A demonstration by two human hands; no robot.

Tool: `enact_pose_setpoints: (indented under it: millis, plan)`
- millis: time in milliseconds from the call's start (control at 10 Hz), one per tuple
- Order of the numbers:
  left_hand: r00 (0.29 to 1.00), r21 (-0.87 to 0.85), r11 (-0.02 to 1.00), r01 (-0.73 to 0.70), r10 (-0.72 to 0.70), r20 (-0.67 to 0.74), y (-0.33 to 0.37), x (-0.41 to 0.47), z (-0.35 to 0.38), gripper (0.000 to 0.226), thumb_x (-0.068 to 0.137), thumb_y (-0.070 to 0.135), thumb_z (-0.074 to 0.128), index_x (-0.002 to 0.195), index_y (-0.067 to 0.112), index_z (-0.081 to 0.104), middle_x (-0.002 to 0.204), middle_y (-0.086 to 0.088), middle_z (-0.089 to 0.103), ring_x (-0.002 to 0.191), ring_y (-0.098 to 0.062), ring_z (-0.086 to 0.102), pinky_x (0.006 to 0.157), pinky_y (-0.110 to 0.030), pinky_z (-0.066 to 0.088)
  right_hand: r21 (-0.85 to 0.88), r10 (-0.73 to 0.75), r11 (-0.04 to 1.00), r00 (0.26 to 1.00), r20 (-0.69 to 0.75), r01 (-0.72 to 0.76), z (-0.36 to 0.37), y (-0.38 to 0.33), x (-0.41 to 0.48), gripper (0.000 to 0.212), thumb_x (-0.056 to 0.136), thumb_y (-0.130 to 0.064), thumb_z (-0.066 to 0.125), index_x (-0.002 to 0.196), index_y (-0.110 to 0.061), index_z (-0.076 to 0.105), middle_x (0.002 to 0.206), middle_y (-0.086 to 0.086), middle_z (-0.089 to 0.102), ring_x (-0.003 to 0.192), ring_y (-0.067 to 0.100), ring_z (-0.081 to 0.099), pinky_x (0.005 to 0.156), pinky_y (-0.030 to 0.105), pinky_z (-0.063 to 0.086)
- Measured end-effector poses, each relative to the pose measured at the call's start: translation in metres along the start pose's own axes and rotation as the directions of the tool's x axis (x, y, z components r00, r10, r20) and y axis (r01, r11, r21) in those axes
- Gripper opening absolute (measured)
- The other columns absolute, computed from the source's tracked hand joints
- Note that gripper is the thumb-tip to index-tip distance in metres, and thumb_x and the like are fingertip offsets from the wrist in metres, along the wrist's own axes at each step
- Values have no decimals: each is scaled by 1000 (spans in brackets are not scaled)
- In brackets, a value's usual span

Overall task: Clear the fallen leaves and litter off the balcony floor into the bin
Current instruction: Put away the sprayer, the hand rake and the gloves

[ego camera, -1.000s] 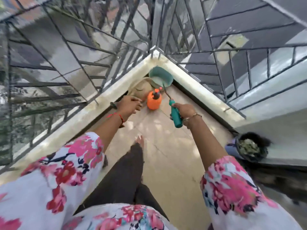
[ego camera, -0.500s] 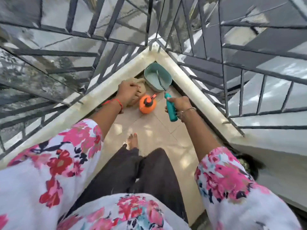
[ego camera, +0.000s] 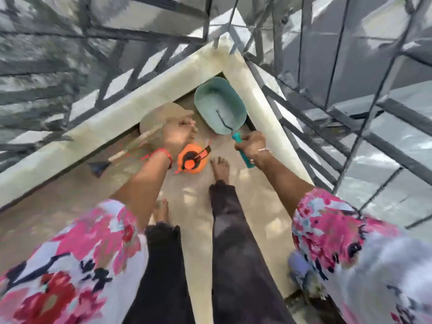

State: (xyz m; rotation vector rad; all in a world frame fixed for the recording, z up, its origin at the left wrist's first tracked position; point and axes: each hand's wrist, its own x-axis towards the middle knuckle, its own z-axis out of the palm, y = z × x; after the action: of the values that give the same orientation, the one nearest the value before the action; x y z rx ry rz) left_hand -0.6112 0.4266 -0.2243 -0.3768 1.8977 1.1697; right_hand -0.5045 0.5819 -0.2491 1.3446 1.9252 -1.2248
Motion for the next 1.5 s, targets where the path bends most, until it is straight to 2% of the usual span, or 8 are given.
enact_pose_setpoints:
  millis: [200, 400, 500, 900, 1100, 1300, 1400, 1500]
  plan:
    - [1000, -11, 1000, 24, -24, -9, -48, 145, 60, 28, 87, 0, 49, 72, 21, 58, 64, 3, 61, 51, -4, 55, 49, -19, 42, -329, -81, 940, 996, 28, 85, 46, 26, 163, 32, 82, -9, 63, 112, 5, 60, 116, 21, 60, 110, 33, 55, 85, 33, 41]
    - [1000, 4, 1000, 10, -10, 0, -90, 218, 75, 24, 83, -6, 51, 74, 14, 61, 65, 0, 59, 52, -6, 52, 47, -14, 36, -478, -189, 851, 976, 107, 217, 119, 21, 270, 31, 84, -1, 53, 113, 7, 57, 119, 25, 54, 110, 36, 51, 82, 29, 33]
    - [999, 32, 999, 1, 0, -49, -106, 237, 75, 21, 85, -2, 49, 92, 9, 66, 67, 4, 59, 43, 4, 51, 44, -6, 37, -512, -189, 828, 974, 128, 228, 145, 33, 301, 36, 84, 4, 51, 120, 6, 52, 127, 24, 43, 113, 35, 48, 89, 26, 31]
    - [999, -46, 999, 5, -7, -42, -128, 220, 66, 25, 94, 0, 44, 113, -8, 58, 73, 2, 53, 61, -2, 49, 43, -4, 37, -586, -28, 797, 979, 204, 145, 143, 59, 294, 47, 95, -17, 45, 139, -7, 30, 130, 19, 45, 119, 36, 47, 100, 43, 40]
    - [994, -115, 993, -20, 7, -108, -133, 192, 41, 22, 91, -3, 42, 102, 6, 59, 71, 2, 54, 41, 8, 50, 41, -3, 35, -664, 15, 740, 984, 176, 107, 131, 53, 268, 43, 97, -13, 40, 138, -2, 34, 131, 17, 48, 119, 30, 50, 84, 27, 41]
    - [982, -188, 982, -34, -2, -190, -158, 161, 9, 24, 90, -6, 41, 83, 11, 58, 70, 1, 55, 52, 0, 50, 39, -5, 34, -491, -285, 823, 955, 78, 286, 167, 20, 215, 36, 88, -16, 44, 105, 10, 61, 113, 28, 60, 108, 37, 55, 85, 34, 36]
    - [965, -279, 958, -59, -17, -261, -178, 140, -15, 31, 89, -9, 42, 70, 13, 51, 69, 2, 51, 53, 0, 48, 41, -6, 33, -313, -491, 798, 857, 156, 514, 211, -2, 169, 29, 86, -12, 49, 94, 11, 66, 98, 28, 66, 97, 38, 61, 82, 37, 42]
    - [943, -250, 963, -103, 15, -331, -206, 111, -51, 19, 85, -8, 48, 90, -1, 65, 68, 5, 55, 59, -3, 47, 55, -16, 38, -214, -612, 726, 756, 233, 654, 258, -17, 121, 24, 80, -10, 51, 79, 9, 66, 80, 27, 67, 76, 35, 63, 71, 38, 47]
